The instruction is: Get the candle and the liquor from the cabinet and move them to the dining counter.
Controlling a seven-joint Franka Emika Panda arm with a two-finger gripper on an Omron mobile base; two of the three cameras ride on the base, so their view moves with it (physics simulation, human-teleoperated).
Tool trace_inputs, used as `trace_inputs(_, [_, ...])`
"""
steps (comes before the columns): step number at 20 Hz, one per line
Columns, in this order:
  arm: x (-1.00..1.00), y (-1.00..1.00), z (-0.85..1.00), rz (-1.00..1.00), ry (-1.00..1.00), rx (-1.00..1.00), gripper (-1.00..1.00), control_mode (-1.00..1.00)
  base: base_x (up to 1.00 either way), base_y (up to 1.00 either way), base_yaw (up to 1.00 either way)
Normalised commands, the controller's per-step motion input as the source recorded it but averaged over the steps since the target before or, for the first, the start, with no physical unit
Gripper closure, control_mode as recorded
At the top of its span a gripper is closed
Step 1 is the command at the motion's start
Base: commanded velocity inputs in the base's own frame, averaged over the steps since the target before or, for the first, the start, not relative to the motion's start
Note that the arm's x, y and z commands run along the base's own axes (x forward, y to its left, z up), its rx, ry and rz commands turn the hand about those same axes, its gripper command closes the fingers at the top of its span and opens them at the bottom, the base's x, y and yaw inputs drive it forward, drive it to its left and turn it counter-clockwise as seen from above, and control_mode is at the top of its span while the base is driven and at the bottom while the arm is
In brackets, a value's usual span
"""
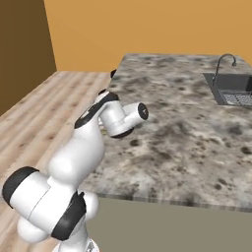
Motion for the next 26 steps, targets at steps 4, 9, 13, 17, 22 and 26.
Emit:
trace_inputs(4, [0.58,0.03,-0.34,0.13,-0.05,0.06,1.0,-1.0,0.0,0.0,0.0])
trace_inputs(9, [0.64,0.01,-0.34,0.09,0.0,0.0,1.0,-1.0,0.0,0.0,0.0])
trace_inputs(13, [0.72,0.0,-0.33,0.1,0.0,0.01,1.0,-1.0,0.0,0.0,0.0])
trace_inputs(17, [0.63,0.0,-0.33,0.05,-0.04,0.0,1.0,-1.0,0.0,0.0,0.0])
trace_inputs(22, [0.43,0.0,-0.39,0.05,-0.15,0.0,1.0,-1.0,0.0,0.0,0.0])
trace_inputs(26, [0.55,-0.01,-0.25,0.01,-0.03,0.01,1.0,-1.0,0.0,0.0,0.0])
